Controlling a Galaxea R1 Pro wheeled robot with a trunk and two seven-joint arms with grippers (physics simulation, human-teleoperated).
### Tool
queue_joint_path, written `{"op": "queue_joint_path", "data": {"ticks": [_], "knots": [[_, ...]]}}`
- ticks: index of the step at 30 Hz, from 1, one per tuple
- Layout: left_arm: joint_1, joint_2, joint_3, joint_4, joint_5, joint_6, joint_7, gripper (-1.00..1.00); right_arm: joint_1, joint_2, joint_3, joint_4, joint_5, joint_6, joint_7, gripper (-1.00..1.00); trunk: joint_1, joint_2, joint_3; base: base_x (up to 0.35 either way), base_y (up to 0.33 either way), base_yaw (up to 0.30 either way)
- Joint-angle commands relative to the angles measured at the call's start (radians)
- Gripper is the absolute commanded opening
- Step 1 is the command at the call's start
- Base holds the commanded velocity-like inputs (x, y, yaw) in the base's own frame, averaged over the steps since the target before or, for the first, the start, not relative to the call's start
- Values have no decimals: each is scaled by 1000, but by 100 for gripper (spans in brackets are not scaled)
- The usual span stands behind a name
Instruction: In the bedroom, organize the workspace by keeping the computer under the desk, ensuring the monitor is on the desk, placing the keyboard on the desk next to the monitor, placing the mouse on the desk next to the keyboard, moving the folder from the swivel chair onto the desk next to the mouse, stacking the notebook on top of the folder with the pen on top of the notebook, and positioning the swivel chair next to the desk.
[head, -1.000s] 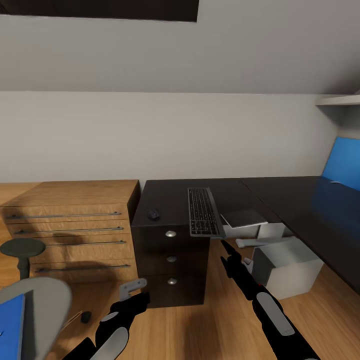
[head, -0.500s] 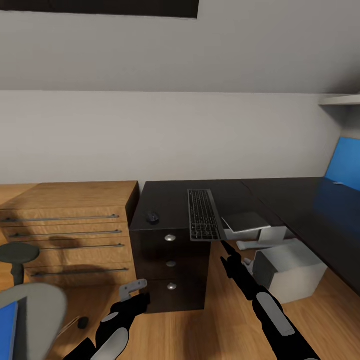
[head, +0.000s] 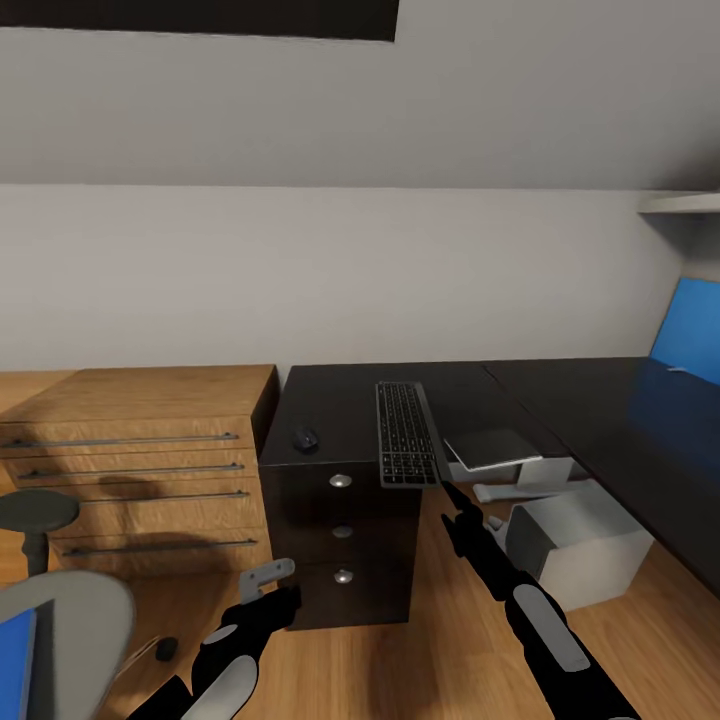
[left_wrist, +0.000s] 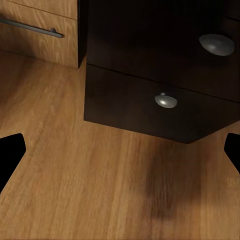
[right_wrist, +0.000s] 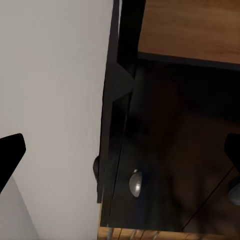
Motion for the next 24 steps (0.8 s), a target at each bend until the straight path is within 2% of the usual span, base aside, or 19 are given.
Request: {"op": "queue_joint_path", "data": {"ticks": [1,5,15,24], "knots": [[-1,1,-2,-1,3,4,6,100,-1,-1,2,1,-10,3,2,100,0,0,-1,0,0,0],[-2,1,-3,-1,3,4,6,100,-1,-1,2,1,-10,2,2,100,-15,28,12,0,0,0],[-1,1,-3,-1,2,4,5,100,-1,-1,2,2,-10,2,-19,100,-15,28,12,1,6,0],[-1,1,-3,-1,4,4,5,100,-1,-1,2,2,-10,1,-27,100,-15,28,12,89,85,0]]}}
